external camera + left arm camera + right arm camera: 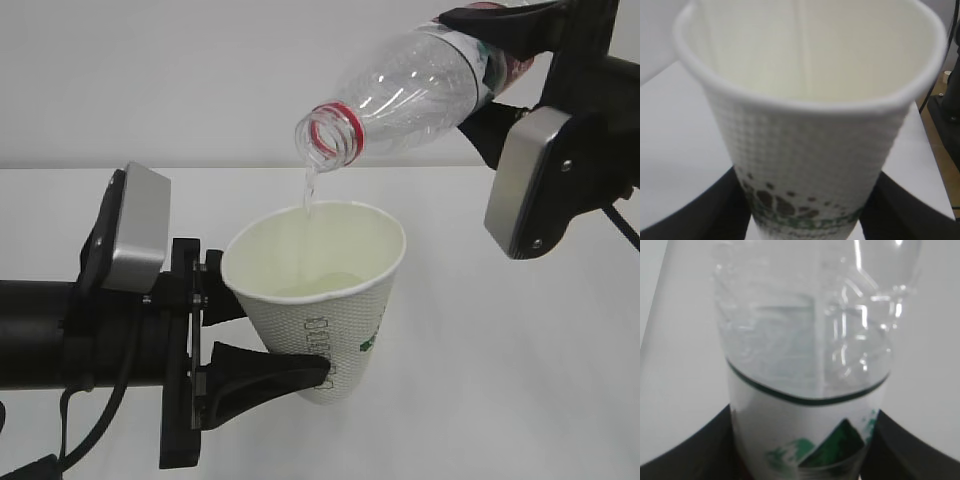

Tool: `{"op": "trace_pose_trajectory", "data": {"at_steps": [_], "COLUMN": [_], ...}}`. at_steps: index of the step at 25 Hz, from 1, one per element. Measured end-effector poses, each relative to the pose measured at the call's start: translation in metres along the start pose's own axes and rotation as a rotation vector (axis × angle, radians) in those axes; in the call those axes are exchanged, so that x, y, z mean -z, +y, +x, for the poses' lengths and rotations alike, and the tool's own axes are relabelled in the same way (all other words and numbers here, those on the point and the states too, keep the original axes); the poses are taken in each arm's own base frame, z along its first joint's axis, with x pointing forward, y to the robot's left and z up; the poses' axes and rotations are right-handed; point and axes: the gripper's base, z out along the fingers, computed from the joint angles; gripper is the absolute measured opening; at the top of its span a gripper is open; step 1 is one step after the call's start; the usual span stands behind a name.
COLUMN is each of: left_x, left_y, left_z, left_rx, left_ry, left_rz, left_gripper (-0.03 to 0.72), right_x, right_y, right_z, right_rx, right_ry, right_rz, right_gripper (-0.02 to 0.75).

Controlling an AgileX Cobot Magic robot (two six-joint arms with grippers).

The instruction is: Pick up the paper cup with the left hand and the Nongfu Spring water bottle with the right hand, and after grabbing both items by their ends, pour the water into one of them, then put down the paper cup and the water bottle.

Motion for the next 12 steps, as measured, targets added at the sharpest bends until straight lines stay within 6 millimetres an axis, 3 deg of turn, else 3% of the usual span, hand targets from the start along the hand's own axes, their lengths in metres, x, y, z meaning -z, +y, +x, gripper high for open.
{"op": "trace_pose_trajectory", "data": {"at_steps": [12], "left_x": [0.0], "left_y": [0.0], "left_z": [0.0], "left_rx": [0.002], "left_ry": [0.0], "left_rz": [0.0], "left_gripper": [0.447], "right_x": [0.0], "right_y": [0.0], "right_z": [0.0], "right_rx": [0.02], "right_ry": [0.0], "right_rz": [0.0], "right_gripper": [0.45]}}
